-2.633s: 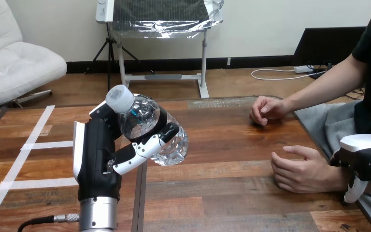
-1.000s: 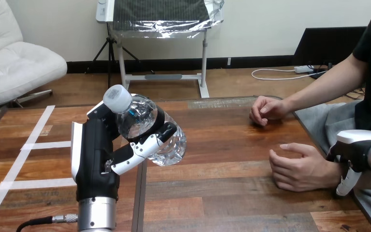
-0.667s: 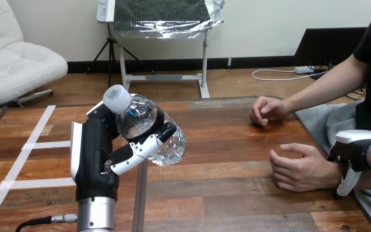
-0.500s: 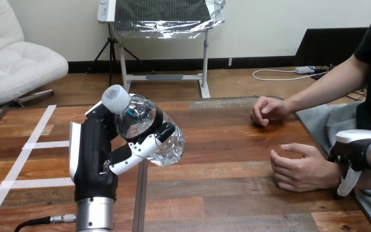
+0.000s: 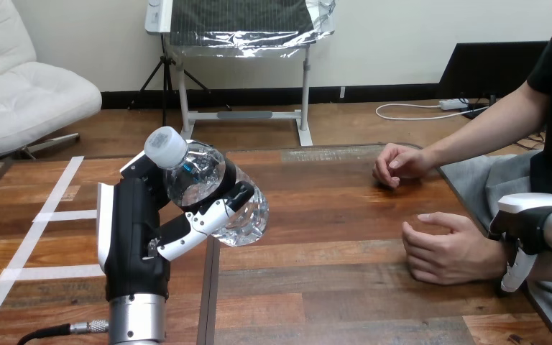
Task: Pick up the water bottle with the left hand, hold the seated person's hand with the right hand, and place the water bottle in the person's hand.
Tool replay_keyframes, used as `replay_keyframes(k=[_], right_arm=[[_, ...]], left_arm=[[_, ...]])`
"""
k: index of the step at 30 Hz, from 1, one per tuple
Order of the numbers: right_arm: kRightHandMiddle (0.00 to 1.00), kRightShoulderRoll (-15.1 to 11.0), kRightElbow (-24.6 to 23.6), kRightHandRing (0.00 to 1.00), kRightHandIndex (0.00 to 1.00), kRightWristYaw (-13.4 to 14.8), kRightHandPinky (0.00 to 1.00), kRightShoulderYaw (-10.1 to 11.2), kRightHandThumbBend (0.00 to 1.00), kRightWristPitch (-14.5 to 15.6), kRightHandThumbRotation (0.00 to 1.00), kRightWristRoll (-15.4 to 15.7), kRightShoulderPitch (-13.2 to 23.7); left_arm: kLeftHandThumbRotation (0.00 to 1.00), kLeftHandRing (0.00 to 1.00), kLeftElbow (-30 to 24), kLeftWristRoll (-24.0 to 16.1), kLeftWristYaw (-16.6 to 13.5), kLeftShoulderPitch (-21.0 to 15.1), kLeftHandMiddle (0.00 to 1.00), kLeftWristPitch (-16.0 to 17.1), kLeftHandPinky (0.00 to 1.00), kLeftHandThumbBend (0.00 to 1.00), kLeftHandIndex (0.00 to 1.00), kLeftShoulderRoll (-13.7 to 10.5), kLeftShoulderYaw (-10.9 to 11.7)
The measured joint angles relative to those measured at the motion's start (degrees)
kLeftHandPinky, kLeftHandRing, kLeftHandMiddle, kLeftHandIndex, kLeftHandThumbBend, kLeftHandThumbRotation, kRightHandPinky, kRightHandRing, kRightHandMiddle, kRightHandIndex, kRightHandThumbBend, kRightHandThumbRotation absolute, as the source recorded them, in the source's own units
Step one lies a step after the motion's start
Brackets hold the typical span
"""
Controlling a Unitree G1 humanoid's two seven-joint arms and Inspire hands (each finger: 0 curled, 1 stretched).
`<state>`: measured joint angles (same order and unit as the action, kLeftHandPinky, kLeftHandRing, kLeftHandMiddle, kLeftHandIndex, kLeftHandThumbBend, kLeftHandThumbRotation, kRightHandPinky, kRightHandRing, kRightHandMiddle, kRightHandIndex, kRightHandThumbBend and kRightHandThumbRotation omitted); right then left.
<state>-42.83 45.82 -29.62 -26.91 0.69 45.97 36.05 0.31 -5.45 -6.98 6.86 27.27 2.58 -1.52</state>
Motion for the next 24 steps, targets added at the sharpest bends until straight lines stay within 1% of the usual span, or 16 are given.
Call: replay_keyframes(k=[7,13,17,24], right_arm=[[0.75,0.00,0.47,0.70,0.75,0.00,0.64,-0.60,0.67,-0.45,0.01,0.18,0.49],[0.74,0.01,1.08,0.71,0.75,0.03,0.66,-1.81,0.67,-1.11,0.03,0.98,1.13],[0.74,0.21,1.83,0.70,0.76,0.07,0.64,-2.43,0.67,-1.34,0.04,1.36,1.72],[0.74,0.66,3.28,0.69,0.73,0.18,0.61,-2.59,0.67,-1.42,0.03,1.32,2.51]], left_arm=[[0.00,0.41,-0.03,-0.42,-0.24,0.09,0.43,-0.09,0.42,0.63,0.50,0.06,0.03],[0.00,0.41,-0.32,-0.64,-0.29,0.29,0.43,-0.46,0.41,0.63,0.50,0.18,0.02],[0.00,0.41,-0.53,-0.95,-0.32,0.53,0.43,-0.55,0.41,0.63,0.50,0.21,0.01],[0.00,0.41,-0.70,-1.15,-0.31,0.87,0.43,-0.55,0.41,0.62,0.50,0.21,0.03]])
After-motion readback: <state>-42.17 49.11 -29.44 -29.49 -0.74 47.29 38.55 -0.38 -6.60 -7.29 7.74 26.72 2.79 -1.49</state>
